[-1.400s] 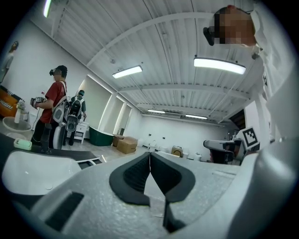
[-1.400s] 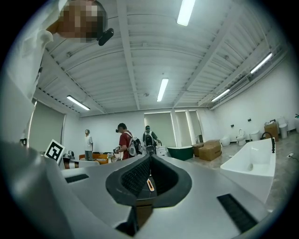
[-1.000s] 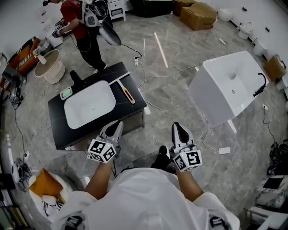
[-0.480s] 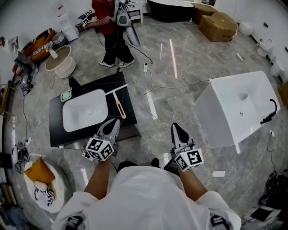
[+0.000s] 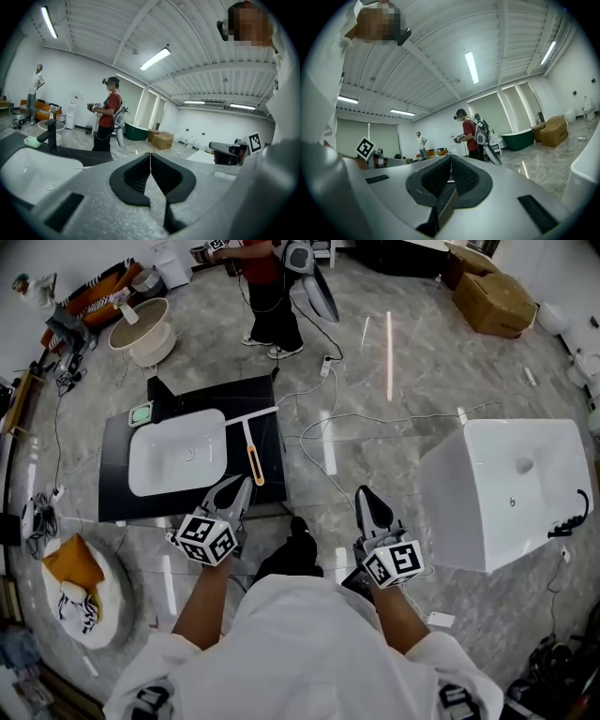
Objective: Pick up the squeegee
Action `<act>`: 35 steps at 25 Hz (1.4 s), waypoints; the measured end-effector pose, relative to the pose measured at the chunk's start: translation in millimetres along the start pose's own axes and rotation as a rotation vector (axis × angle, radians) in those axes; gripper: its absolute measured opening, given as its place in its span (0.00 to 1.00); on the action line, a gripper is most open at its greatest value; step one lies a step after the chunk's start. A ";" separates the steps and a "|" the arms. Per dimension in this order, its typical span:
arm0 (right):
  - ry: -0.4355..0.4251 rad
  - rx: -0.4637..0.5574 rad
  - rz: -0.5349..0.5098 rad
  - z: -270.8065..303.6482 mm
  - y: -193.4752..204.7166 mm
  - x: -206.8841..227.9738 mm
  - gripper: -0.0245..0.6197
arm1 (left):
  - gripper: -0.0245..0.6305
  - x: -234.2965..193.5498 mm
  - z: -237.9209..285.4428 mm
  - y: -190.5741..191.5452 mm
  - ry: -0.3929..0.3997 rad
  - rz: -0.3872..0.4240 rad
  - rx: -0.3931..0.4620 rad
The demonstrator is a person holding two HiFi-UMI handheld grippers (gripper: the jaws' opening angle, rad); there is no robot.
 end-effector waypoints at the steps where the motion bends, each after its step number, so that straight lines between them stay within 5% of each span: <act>1: -0.008 -0.010 -0.005 11.6 -1.2 3.1 0.06 | 0.06 -9.5 5.8 0.2 -0.011 -0.002 -0.002; 13: -0.090 -0.097 -0.055 153.5 -36.0 32.5 0.06 | 0.06 -106.5 71.9 3.2 -0.114 -0.107 -0.045; 24: -0.226 -0.191 -0.058 252.3 -28.3 35.5 0.06 | 0.08 -145.6 100.5 13.7 -0.159 -0.172 -0.088; 35: -0.412 -0.375 -0.027 347.8 -7.9 70.3 0.06 | 0.25 -170.6 134.7 66.7 -0.284 -0.294 -0.334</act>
Point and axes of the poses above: the fingertips, and each gripper's own axes: z forward along the fingers, x to its right, y out of its underside, the point moved 3 cm from there along -z, backward along the fingers, and after that the axes turned 15 degrees about z, right-handed, at the moved point
